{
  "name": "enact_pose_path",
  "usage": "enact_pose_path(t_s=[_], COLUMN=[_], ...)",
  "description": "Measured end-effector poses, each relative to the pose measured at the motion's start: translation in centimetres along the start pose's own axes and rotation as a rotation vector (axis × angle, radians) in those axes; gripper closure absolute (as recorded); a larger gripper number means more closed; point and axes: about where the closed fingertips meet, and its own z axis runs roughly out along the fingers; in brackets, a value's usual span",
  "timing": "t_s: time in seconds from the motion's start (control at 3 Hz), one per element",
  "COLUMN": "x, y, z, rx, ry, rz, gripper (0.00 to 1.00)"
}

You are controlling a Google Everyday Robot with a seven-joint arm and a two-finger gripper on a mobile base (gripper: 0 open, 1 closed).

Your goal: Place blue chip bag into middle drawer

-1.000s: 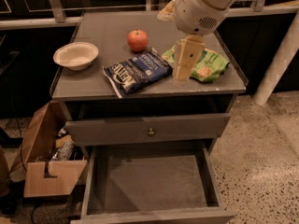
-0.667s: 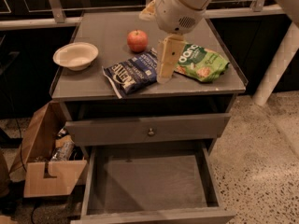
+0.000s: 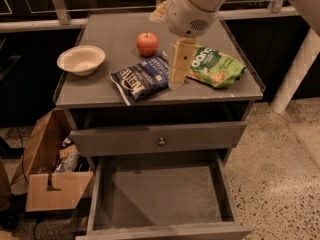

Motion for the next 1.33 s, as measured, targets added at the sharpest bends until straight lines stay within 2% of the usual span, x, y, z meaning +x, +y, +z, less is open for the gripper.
enact_pose_path(t_s=[0.33,0.67,1.0,1.33], x=[1.3,3.6,3.6,2.5], y=[-2.1,-4.1,-4.1,-5.4], z=[1.3,3.8,3.8,5.7], rx=[0.022,0.002,0.002,-0.004], ry=[0.008,0.019,0.019,-0.001], rz=[-0.023,-0.055,-0.055,-0.117], gripper=[0.00,0.00,0.00,0.00])
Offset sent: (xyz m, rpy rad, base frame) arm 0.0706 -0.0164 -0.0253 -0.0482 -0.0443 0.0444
